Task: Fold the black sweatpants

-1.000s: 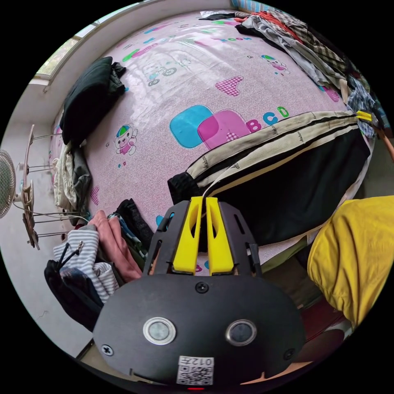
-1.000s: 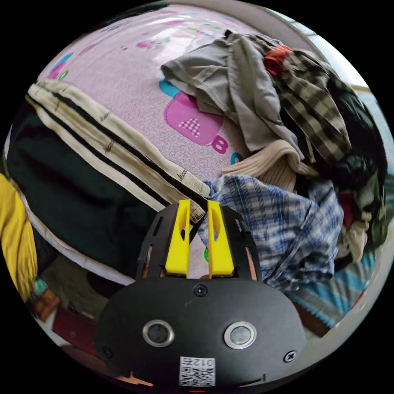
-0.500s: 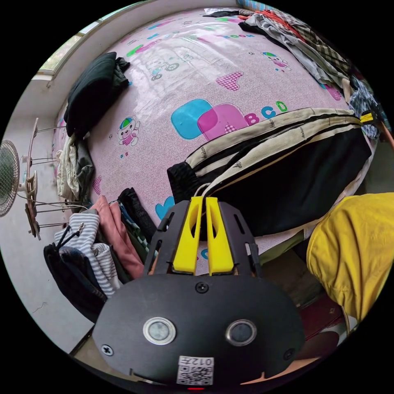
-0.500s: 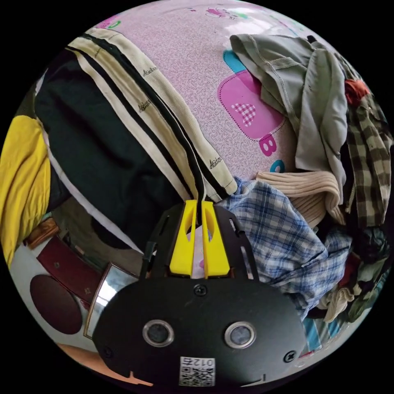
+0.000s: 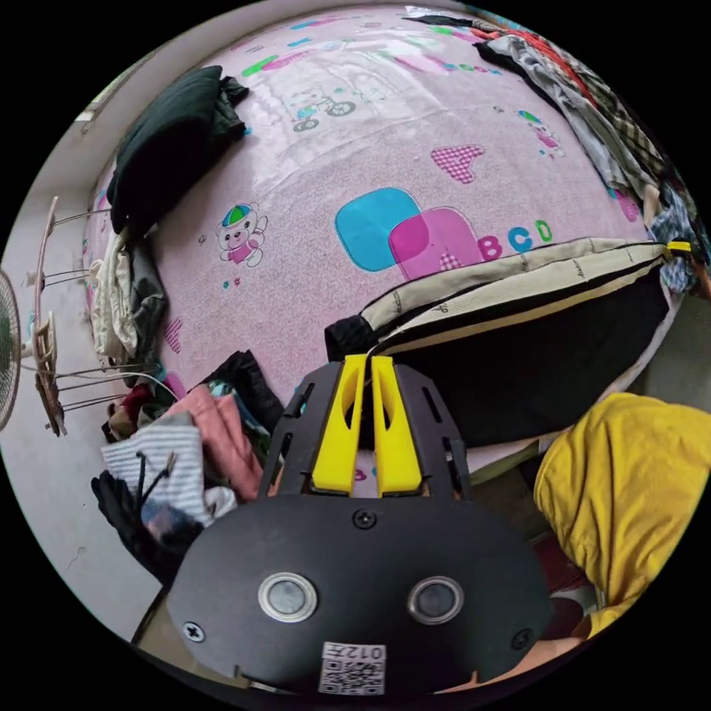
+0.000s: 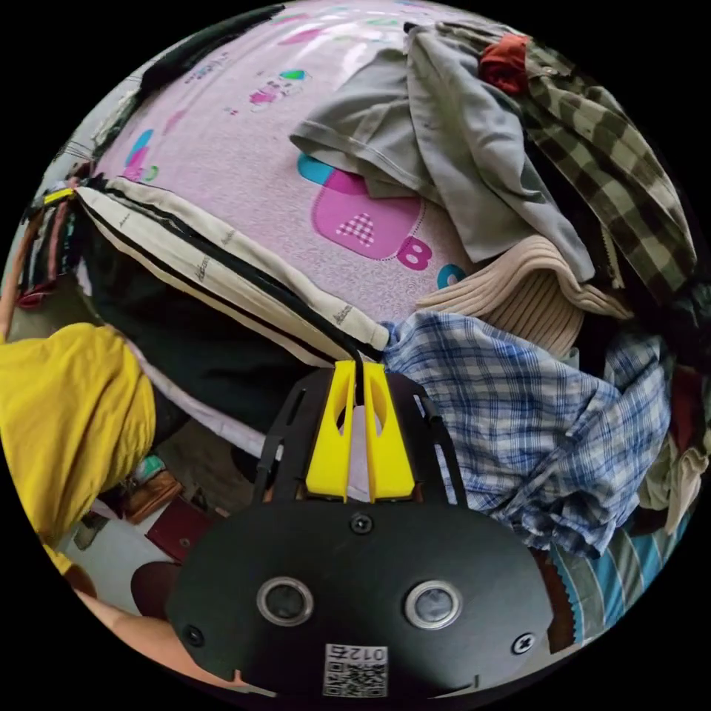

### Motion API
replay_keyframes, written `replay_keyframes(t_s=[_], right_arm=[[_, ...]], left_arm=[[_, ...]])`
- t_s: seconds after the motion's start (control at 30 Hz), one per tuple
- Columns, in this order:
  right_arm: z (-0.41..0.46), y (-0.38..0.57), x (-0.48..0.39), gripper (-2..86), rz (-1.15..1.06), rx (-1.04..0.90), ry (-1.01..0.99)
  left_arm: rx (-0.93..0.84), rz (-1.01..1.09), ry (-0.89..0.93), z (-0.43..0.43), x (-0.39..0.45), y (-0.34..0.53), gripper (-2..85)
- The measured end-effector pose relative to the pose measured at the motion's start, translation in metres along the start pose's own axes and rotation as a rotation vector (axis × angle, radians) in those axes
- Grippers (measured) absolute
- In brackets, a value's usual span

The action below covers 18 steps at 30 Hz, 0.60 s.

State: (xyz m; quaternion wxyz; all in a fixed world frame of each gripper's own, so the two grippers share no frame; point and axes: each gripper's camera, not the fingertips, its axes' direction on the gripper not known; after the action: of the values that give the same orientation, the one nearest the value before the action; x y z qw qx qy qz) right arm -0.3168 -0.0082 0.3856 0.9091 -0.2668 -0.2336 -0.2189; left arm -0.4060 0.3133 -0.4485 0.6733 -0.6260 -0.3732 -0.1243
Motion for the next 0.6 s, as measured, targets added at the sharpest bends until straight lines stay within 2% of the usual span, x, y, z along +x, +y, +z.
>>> replay_keyframes(t_s=[0.13,0.27,0.4,0.5,0.6], right_arm=[[0.025,-0.031,0.0,1.4,0.011,-0.079,0.046],[0.014,-0.025,0.01,1.5,-0.024,-0.102,-0.039],[0.022,-0.033,0.036,1.7,0.097,-0.026,-0.137],[0.057,-0.062,0.025,1.9,0.199,-0.044,-0.053],[0.08,-0.081,-0.014,2.4,0.14,-0.103,0.197]], left_arm=[[-0.101,0.044,-0.064,0.027,0.009,-0.025,-0.1],[-0.113,0.066,0.092,0.015,-0.013,-0.012,0.0],[-0.077,-0.003,0.181,0.031,-0.035,-0.018,0.3],[-0.085,-0.065,0.091,0.059,-0.022,-0.034,0.9],[-0.053,-0.039,-0.014,0.058,-0.009,-0.023,2.8]])
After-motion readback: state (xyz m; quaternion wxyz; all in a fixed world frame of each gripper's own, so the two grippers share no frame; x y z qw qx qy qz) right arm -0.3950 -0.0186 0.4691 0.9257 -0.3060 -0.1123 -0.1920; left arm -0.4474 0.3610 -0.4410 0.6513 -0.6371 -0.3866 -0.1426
